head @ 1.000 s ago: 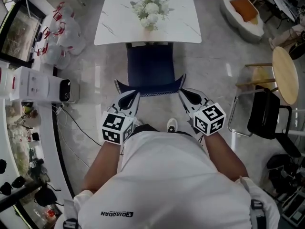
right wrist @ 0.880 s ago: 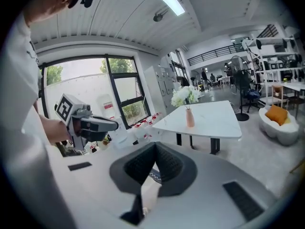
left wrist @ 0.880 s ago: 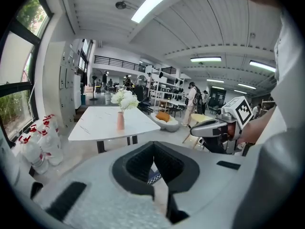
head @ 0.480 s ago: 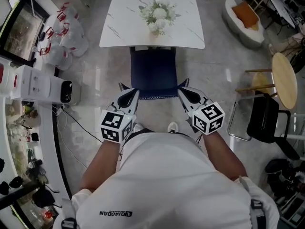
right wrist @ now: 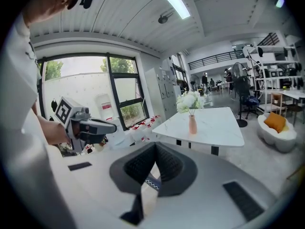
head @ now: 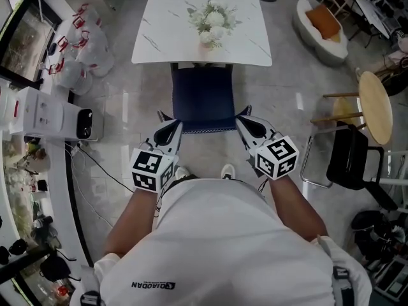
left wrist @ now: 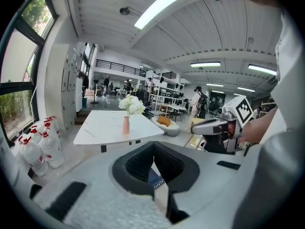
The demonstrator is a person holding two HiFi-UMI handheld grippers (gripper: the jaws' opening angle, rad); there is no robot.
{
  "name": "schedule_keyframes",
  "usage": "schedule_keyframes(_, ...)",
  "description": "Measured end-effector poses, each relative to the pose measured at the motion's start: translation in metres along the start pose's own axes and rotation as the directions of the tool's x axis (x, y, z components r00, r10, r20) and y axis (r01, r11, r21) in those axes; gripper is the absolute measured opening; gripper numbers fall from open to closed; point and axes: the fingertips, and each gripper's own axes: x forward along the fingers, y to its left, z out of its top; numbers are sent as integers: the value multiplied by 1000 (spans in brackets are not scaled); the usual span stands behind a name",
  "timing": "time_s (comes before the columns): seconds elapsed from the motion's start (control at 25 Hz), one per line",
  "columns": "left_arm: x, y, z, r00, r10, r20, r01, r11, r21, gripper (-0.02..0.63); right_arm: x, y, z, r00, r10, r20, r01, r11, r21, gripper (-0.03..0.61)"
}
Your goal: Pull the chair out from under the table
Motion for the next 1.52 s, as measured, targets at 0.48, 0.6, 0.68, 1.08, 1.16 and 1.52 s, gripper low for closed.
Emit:
schedule_keyframes(0.48, -5, -1, -2, 1000, -11, -1, 11, 1000, 13, 21, 2, 9, 1, 1000, 1, 2, -1, 1000, -14, 6)
schedule_keyframes(0.6, -4, -3, -4, 1000, -15, 0, 15, 1000, 11, 26, 0, 8, 1, 1000, -4, 9, 4, 1000, -16, 8)
schedule_keyframes(0.68, -4, -5, -5, 1000, -16, 2, 16, 1000, 12, 28, 0, 8, -1, 1000, -4, 14, 5, 1000, -15, 19)
schedule_keyframes(1.08, -4, -10, -3, 1000, -27, 4, 27, 999, 27, 71, -3, 11, 0, 1000, -11, 24, 12, 1000, -20, 92)
schedule_keyframes(1.16, -4, -10, -3, 1000, -28, 2, 28, 999, 31, 78, -3, 11, -1, 1000, -10, 24, 11, 1000, -20, 95)
schedule_keyframes(1.52, -2, -8, -3, 1000, -24, -8, 25, 999, 41, 103, -2, 7, 0, 1000, -11, 25, 12, 1000, -27, 120)
